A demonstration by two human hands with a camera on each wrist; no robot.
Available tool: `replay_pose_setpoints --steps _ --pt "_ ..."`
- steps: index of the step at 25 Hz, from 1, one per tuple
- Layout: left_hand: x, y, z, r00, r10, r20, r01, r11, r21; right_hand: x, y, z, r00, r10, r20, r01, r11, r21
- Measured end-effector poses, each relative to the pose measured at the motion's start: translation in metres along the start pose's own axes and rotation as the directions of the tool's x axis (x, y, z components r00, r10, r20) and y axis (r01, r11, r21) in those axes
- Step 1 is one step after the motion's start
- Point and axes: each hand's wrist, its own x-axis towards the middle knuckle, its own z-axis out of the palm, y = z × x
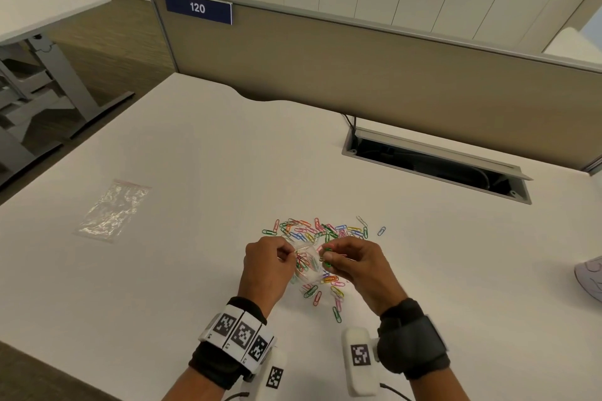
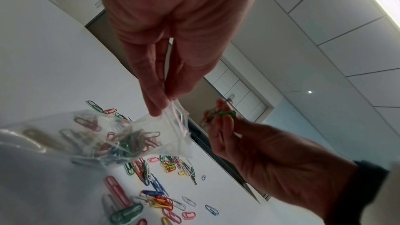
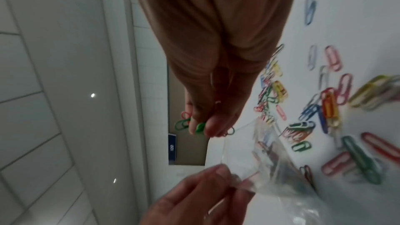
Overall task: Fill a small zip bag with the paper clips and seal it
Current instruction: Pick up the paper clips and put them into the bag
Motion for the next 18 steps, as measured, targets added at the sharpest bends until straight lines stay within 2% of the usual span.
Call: replay_pose_setpoints --steps 3,5,7,9,11,13,15,16,18 --pt "0.000 0.002 -0.001 1.000 0.006 -0.001 -0.006 1.000 -0.004 0.011 -0.005 0.021 0.996 0.014 0.084 0.007 0.968 -0.250" --pt "0.000 0.001 -0.002 1.000 0.012 -0.001 -0.012 1.000 -0.008 0.018 -0.003 0.032 0.997 -0.006 0.071 0.042 0.852 -0.522" --pt "0.000 0.000 -0.004 1.000 0.006 -0.011 -0.006 1.000 -0.019 0.019 -0.002 0.040 0.997 -0.030 0.078 0.075 0.721 -0.689" --pt "0.001 -0.001 -0.005 1.000 -0.005 -0.020 0.004 1.000 -0.028 0.015 -0.003 0.044 0.993 -0.086 0.078 0.116 0.702 -0.703" --pt "0.002 -0.004 -0.005 1.000 -0.014 -0.025 0.013 0.999 -0.032 0.007 -0.006 0.040 0.986 -0.152 0.068 0.161 0.756 -0.634" --pt "0.002 -0.006 -0.005 1.000 -0.020 -0.024 0.019 0.999 -0.040 -0.001 -0.008 0.023 0.974 -0.226 0.005 0.186 0.787 -0.589" --pt "0.003 -0.009 -0.005 1.000 -0.018 -0.026 0.017 0.999 -0.040 -0.003 -0.002 -0.011 0.950 -0.278 -0.141 0.141 0.785 -0.603" --pt "0.003 -0.010 -0.005 0.999 -0.020 -0.028 0.019 0.999 -0.039 -0.001 0.004 -0.032 0.938 -0.271 -0.216 0.071 0.760 -0.645" --pt "0.004 -0.011 -0.004 0.999 -0.022 -0.029 0.021 0.999 -0.043 0.003 0.020 -0.067 0.932 -0.160 -0.324 -0.158 0.627 -0.763"
